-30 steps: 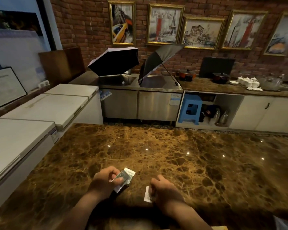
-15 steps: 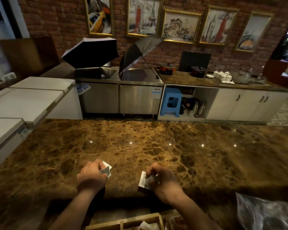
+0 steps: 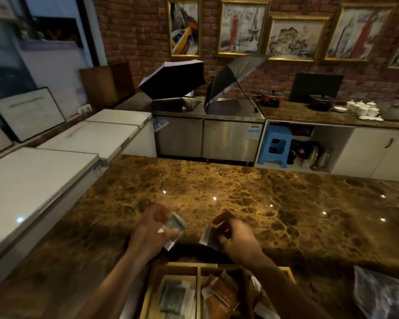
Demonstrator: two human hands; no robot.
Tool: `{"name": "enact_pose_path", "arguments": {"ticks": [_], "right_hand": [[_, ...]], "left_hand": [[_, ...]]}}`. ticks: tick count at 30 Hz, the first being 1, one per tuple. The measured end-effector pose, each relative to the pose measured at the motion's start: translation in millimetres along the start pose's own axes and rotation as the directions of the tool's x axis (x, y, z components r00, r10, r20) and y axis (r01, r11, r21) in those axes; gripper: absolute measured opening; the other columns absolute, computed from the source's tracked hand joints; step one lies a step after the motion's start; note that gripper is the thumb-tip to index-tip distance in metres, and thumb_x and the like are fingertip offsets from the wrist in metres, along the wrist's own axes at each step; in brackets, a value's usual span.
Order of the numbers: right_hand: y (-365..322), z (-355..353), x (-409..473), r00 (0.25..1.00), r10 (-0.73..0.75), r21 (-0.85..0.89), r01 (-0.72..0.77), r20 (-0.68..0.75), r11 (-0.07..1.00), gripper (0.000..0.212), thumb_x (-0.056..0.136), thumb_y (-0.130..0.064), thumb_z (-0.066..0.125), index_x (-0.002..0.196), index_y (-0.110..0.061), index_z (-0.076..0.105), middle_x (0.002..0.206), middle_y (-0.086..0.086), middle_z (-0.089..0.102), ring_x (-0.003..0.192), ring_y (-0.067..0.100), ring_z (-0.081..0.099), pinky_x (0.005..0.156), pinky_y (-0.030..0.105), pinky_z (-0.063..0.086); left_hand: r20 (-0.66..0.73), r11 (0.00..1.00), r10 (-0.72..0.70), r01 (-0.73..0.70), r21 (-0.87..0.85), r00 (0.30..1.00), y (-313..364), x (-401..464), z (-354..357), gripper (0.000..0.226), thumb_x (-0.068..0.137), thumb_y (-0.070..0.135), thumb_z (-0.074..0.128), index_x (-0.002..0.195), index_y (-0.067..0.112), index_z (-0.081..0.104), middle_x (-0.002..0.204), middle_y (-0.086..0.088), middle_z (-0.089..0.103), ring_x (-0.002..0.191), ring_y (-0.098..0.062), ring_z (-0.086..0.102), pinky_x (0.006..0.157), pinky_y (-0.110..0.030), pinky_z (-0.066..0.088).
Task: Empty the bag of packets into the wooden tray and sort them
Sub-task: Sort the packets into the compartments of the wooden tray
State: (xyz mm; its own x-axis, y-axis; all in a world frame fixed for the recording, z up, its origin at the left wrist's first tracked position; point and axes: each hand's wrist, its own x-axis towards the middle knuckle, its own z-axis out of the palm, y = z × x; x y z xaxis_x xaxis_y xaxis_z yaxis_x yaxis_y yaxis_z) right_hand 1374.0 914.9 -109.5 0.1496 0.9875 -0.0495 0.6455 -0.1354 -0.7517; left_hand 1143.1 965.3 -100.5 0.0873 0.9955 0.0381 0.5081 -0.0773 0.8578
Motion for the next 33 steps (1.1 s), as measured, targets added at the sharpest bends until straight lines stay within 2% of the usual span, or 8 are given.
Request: {"name": "enact_pose_path", "arguments": {"ticks": [2,6,9,12,15,22,29,33], "right_hand": [[-6,4,-9,0.998,-0.054,-0.027,0.055,0.014,0.998,0.029,0.093,-0.012,0.063,0.112,-0.034,0.060,0.109,-0.008,0.066,0.096,0.005,0.062,0.073,0.019,0.055],[-14,10,-27,0.994,-0.107,-0.031,0.108,0.025,0.994,0.027,0.090,-0.012,0.067,0.107,-0.032,0.063,0.106,-0.007,0.065,0.098,0.011,0.063,0.082,0.035,0.060],[-16,12,-38,0.991,-0.126,0.023,0.125,0.033,0.992,0.028,0.090,-0.007,0.067,0.102,-0.031,0.064,0.103,-0.010,0.066,0.092,0.006,0.065,0.074,0.026,0.062],[-18,13,-46,0.990,-0.133,0.037,0.131,0.056,0.991,0.028,0.089,-0.005,0.068,0.103,-0.029,0.065,0.107,-0.008,0.064,0.094,0.007,0.064,0.071,0.022,0.060],[-21,16,-54,0.987,-0.130,0.076,0.123,0.097,0.990,0.028,0.089,-0.002,0.067,0.104,-0.026,0.066,0.108,-0.006,0.063,0.091,0.008,0.065,0.064,0.018,0.059],[-33,35,-62,0.957,-0.191,-0.050,0.207,0.218,0.977,0.026,0.089,-0.013,0.069,0.111,-0.028,0.068,0.108,-0.015,0.056,0.094,0.003,0.059,0.074,0.007,0.049],[-38,46,-70,0.954,-0.223,-0.164,0.257,0.202,0.952,0.031,0.091,-0.026,0.066,0.119,-0.040,0.062,0.117,-0.016,0.063,0.105,0.002,0.059,0.090,0.020,0.051],[-38,35,-69,0.947,-0.240,-0.284,0.295,0.215,0.912,0.027,0.094,-0.037,0.061,0.121,-0.037,0.062,0.124,-0.010,0.062,0.112,0.008,0.055,0.095,0.028,0.049]], "left_hand": [[0.063,0.999,-0.034,0.034,-0.002,0.997,0,-23,-4,0.048,0.067,0.010,0.090,0.100,0.022,0.057,0.091,0.004,0.062,0.076,-0.008,0.061,0.055,-0.016,0.045],[0.114,0.995,-0.090,0.084,0.059,0.989,-8,-65,-1,0.043,0.067,0.014,0.091,0.093,0.026,0.059,0.092,0.002,0.066,0.081,-0.013,0.063,0.071,-0.033,0.056],[0.144,0.976,-0.139,0.111,0.189,0.980,-15,-87,4,0.043,0.063,0.031,0.091,0.088,0.037,0.056,0.094,0.012,0.064,0.085,-0.004,0.060,0.064,-0.020,0.047],[0.181,0.938,-0.066,-0.001,0.347,0.981,-17,-100,7,0.041,0.062,0.041,0.089,0.086,0.036,0.056,0.088,0.017,0.063,0.079,0.003,0.058,0.061,-0.014,0.045],[0.174,0.909,0.023,-0.093,0.407,0.985,-17,-109,7,0.040,0.068,0.042,0.085,0.096,0.037,0.057,0.097,0.022,0.059,0.088,0.005,0.056,0.076,-0.013,0.046],[0.013,0.933,0.066,-0.066,0.354,0.998,-13,-114,-20,0.031,0.085,0.021,0.068,0.100,0.043,0.053,0.102,0.021,0.062,0.099,0.001,0.058,0.089,-0.029,0.051],[-0.085,0.961,0.093,-0.067,0.268,0.992,-21,-115,-33,0.027,0.085,0.006,0.067,0.100,0.028,0.062,0.098,0.015,0.066,0.098,-0.005,0.063,0.088,-0.026,0.050],[-0.031,0.957,0.092,-0.080,0.278,0.995,-23,-114,-32,0.028,0.091,0.023,0.066,0.114,0.034,0.057,0.110,0.016,0.062,0.107,-0.004,0.059,0.094,-0.029,0.048]]}}
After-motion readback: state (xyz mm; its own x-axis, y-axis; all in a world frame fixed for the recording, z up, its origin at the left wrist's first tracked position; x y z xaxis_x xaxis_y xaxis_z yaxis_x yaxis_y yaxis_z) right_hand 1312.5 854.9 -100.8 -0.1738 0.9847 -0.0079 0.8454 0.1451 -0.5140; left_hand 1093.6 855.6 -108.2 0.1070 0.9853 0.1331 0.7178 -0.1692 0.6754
